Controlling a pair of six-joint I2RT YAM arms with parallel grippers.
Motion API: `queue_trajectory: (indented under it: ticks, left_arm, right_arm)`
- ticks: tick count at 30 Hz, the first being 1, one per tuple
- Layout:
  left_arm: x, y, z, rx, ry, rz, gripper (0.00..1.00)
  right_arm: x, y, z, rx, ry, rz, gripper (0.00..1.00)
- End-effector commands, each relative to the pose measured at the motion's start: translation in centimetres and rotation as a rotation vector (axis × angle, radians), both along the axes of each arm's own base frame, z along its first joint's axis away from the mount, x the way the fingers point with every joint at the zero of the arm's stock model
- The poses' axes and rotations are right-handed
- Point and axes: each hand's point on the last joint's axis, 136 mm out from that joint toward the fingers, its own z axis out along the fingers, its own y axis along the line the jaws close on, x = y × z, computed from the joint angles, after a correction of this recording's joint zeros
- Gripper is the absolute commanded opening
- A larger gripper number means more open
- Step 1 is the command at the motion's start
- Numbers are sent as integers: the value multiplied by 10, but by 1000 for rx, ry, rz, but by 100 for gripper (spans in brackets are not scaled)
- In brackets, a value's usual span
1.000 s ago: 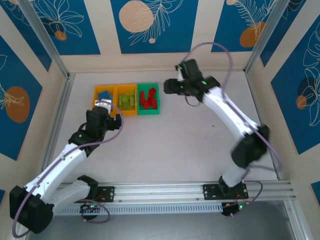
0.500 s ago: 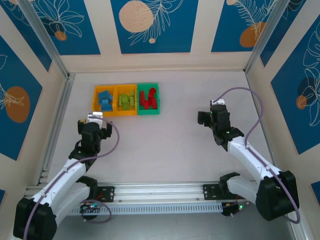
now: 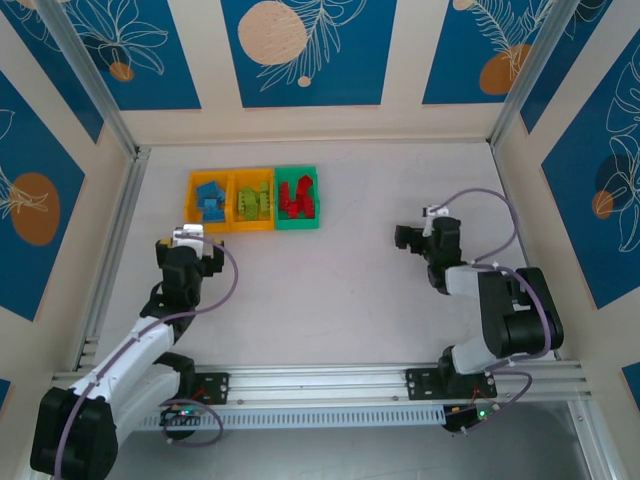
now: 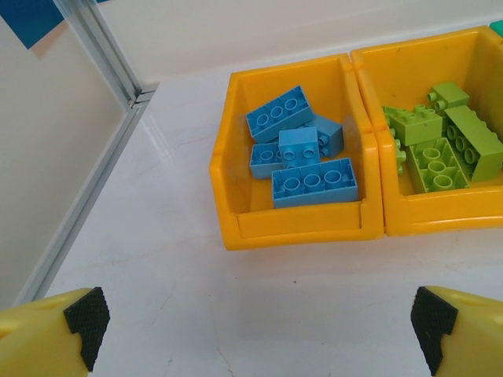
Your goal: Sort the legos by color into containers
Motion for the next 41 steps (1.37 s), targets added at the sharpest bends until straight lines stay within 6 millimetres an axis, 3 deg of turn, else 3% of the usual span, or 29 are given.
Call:
queue_trajectory:
  ticks: [1,5,12,15,17,19,41]
  left_arm:
    - [4,1,4,-27,-30,3,100]
    - [12,4,-7,-38,-28,15,100]
    - [56,6,-41,-160,-1,-45,100]
    - [79,-5,-44,-152,15,-140,100]
    - [85,-3,-64,-189,41,-152,100]
    - [81,-15,-67,-178,17,-230,100]
    - [84,-18,-68,-162,38,-229,100]
  right_arm:
    - [8,7,28,81,-147,97,99]
    - [12,12,27,9,-146,81,99]
    - [12,13,27,13,-146,84,99]
    - [12,12,27,12,-145,84,99]
    - [12,12,28,13,-145,84,99]
    - [12,12,27,13,-144,85,99]
    - [12,13,27,12,-147,86,99]
